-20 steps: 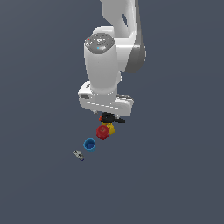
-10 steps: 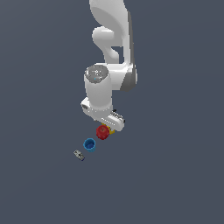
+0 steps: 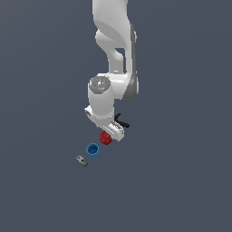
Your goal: Pick up a designated object from a clutter of objects.
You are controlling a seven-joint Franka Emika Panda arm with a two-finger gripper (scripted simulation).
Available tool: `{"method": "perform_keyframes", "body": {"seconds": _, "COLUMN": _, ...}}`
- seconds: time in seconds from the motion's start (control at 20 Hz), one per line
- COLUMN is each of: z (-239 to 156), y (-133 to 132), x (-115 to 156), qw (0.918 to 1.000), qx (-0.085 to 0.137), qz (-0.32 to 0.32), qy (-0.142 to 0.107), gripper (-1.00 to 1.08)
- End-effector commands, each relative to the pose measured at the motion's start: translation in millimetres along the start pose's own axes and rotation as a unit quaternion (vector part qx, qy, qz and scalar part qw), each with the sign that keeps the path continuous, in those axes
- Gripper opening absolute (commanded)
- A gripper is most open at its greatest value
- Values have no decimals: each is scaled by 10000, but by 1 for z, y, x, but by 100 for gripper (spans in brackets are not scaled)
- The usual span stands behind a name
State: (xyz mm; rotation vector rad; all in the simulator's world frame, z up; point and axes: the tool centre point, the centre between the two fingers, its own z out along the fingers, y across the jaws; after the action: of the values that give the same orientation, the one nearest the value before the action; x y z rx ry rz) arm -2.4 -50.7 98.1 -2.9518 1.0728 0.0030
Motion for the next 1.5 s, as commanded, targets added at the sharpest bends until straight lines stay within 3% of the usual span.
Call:
{"method": "perform_keyframes", "body": {"seconds": 0.0, "z": 2, "y": 1, "x": 0, "qw": 10000, "qx": -1, "qz": 49, "qy": 11, "gripper": 100}}
{"method": "perform_keyframes", "body": {"seconds": 0.95, "z": 52, "y": 1, "x": 0, "qw": 10000, "qx": -1, "qz": 50, "qy": 10, "gripper": 100}}
{"method": "perform_keyframes", "body": {"seconds": 1.0, "z": 52, "y": 1, "x": 0, "qw": 10000, "qx": -1, "qz": 50, "qy": 10, "gripper": -100}}
{"method": "perform_keyframes", "body": {"seconds": 1.45, "z": 52, "y": 1, "x": 0, "qw": 10000, "qx": -1, "qz": 50, "qy": 10, "gripper": -100}}
